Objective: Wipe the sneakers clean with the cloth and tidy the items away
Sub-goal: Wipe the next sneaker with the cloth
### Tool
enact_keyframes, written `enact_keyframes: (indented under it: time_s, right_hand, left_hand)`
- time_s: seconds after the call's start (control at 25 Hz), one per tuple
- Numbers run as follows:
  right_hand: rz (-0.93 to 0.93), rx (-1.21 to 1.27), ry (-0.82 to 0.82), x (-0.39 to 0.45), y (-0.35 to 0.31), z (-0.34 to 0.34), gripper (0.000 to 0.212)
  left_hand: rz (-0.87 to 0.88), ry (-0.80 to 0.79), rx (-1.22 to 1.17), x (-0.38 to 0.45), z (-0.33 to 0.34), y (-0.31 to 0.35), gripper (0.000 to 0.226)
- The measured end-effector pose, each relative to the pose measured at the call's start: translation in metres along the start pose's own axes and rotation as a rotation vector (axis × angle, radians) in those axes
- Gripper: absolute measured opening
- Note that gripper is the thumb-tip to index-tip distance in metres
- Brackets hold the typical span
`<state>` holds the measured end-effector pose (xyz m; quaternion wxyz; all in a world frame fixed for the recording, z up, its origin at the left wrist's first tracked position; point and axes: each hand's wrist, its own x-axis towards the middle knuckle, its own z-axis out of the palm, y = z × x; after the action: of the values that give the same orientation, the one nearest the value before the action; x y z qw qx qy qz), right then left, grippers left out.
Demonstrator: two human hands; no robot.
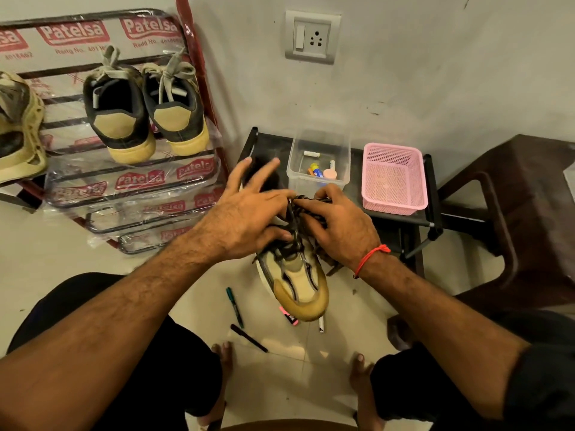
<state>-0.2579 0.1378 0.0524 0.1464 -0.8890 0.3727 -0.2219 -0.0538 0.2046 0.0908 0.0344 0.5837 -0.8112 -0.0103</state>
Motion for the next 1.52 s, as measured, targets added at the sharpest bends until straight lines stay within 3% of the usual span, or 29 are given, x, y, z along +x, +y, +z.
enact_keyframes:
  time_s: [0.16, 0.32, 0.44, 0.68, 0.84, 1.04, 1.28, 1.4, 1.52]
  right_hand:
    - [-0.063, -0.065, -0.03, 0.004, -0.001, -0.013, 0.035]
    - [0.005, 0.011, 0.232, 0.013, -0.008, -0.062, 0.031]
    - [0.019, 0.013, 0.369, 0.009, -0.014, -0.088, 0.031]
    - [0.027, -0.163, 0.043, -0.001, -0.015, -0.061, 0.033]
    - [0.012, -0.218, 0.008, -0.005, -0.025, -0.046, 0.039]
    - [-0.212, -0.222, -0.113, -0.017, -0.044, -0.027, 0.043]
    - [0.106, -0.22, 0.024, 0.003, -0.011, -0.037, 0.04]
    - [-0.159, 0.004, -0.031, -0.017, -0.056, -0.022, 0.043]
    - [-0.37, -0.066, -0.094, -0.02, -0.057, -0.017, 0.04]
  left_hand:
    - [-0.091, -0.021, -0.18, 0.001, 0.012, 0.001, 0.05]
    - [-0.317, 0.059, -0.611, 0.002, 0.007, -0.005, 0.058]
    - [-0.419, 0.103, -0.664, 0.003, 0.005, -0.007, 0.056]
    - [-0.643, 0.366, -0.627, 0.011, 0.007, -0.006, 0.047]
    - [-0.745, 0.565, -0.637, 0.012, 0.008, 0.003, 0.042]
    - [-0.765, 0.549, -0.636, 0.009, 0.008, -0.005, 0.043]
    - [-0.765, 0.523, -0.701, 0.016, 0.01, -0.003, 0.047]
    - [-0.779, 0.539, -0.748, 0.018, 0.018, 0.003, 0.049]
    - [-0.747, 0.523, -0.741, 0.019, 0.016, 0.002, 0.052]
